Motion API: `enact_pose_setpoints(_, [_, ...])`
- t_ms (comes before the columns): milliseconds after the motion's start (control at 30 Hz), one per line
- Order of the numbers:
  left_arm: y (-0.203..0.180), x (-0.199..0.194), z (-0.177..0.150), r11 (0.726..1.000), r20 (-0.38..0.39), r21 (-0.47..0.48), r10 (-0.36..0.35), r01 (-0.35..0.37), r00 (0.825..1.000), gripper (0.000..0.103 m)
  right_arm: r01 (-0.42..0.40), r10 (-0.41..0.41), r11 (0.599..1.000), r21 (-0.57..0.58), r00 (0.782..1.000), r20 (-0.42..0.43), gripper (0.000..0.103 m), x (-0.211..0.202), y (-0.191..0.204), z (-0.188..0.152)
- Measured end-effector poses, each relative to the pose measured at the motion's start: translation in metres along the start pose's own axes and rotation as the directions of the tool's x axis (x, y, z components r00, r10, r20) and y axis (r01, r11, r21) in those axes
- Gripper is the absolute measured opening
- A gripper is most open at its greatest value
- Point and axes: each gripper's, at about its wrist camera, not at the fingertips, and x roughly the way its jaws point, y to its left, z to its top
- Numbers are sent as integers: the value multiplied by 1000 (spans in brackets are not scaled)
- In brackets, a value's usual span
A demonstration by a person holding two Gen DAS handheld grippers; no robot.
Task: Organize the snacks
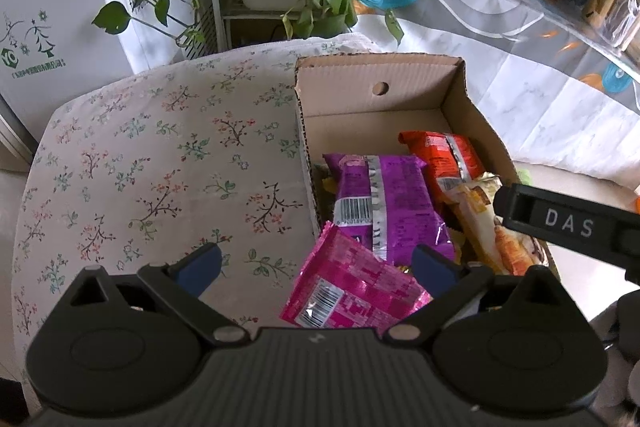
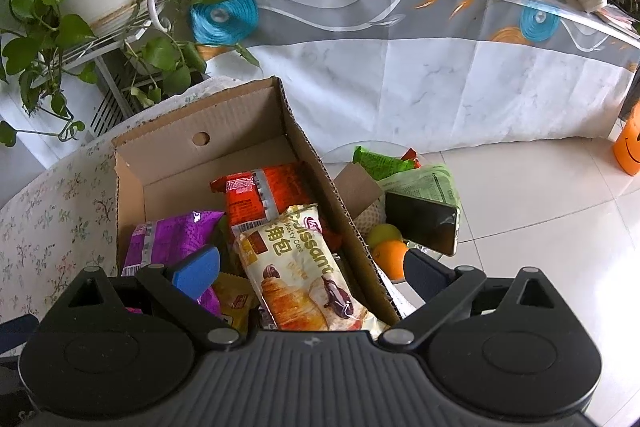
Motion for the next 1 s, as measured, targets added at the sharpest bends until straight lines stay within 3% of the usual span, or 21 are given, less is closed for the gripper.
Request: enact_pose_setpoints(1000, [5, 2, 4, 997, 4, 81, -6, 6, 1000, 101, 2, -4, 998, -68, 999, -33, 101, 7, 20, -5])
